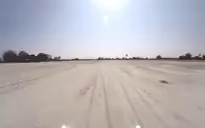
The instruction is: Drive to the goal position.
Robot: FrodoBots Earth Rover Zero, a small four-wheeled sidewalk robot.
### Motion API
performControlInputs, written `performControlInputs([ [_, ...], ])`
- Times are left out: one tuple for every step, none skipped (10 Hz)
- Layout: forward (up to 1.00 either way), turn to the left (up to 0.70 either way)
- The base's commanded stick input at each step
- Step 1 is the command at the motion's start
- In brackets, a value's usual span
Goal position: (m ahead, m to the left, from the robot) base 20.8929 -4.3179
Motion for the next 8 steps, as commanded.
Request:
performControlInputs([
  [0.7,0.0],
  [0.7,0.0],
  [0.7,0.0],
  [0.7,0.0],
  [0.7,0.0],
  [0.7,0.0],
  [0.7,0.0],
  [0.7,0.0],
])
